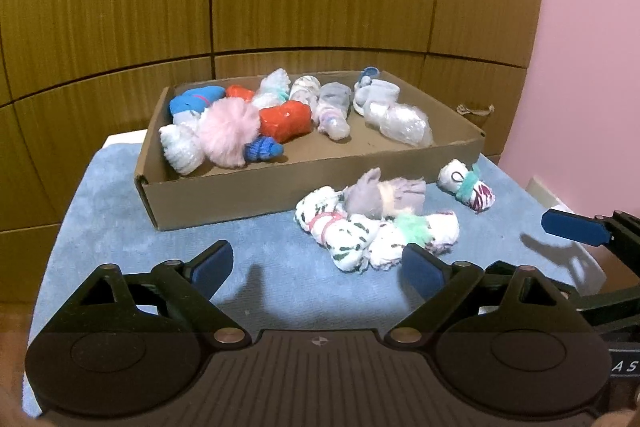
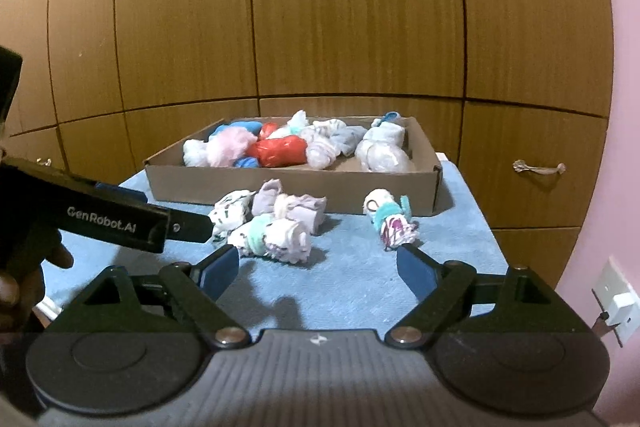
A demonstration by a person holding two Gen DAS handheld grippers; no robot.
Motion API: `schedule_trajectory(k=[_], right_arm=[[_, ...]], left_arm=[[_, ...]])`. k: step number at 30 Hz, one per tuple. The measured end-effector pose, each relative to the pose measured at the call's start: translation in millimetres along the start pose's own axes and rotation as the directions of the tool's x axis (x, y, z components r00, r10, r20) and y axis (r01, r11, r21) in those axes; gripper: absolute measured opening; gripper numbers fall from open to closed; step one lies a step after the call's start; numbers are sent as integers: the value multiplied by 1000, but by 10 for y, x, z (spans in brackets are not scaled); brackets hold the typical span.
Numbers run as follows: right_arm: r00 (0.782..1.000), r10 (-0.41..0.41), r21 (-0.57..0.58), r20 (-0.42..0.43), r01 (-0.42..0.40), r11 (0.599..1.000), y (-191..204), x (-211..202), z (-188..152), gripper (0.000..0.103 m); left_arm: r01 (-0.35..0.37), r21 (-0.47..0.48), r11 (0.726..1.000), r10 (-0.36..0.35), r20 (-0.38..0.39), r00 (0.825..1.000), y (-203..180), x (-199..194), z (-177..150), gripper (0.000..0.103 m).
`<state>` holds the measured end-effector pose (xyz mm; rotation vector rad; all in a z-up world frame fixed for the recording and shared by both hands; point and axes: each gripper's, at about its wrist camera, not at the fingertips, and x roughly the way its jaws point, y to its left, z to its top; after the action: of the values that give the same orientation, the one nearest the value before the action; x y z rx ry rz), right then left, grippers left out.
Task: Organize objects
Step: 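Withdraw both tools from the tray toward the remaining socks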
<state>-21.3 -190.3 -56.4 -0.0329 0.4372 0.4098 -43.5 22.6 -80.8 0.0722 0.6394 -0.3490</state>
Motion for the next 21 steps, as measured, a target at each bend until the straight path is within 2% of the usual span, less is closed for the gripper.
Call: schedule_trajectory(k=[11, 16, 21], right_arm=[[1000, -1, -23, -27, 0, 1000, 31, 117, -9, 82], [999, 7, -51, -48, -9, 999, 269, 200, -31, 82], [995, -51, -66, -81, 46, 997, 495, 405, -17, 79]], left_arm=[[-21, -19, 1000, 21, -15, 1000, 36, 256, 81, 94], [-31, -55, 998, 31, 6, 1000, 183, 151, 112, 94], [-54, -102, 993, 55, 2, 999, 435, -6, 64, 94]])
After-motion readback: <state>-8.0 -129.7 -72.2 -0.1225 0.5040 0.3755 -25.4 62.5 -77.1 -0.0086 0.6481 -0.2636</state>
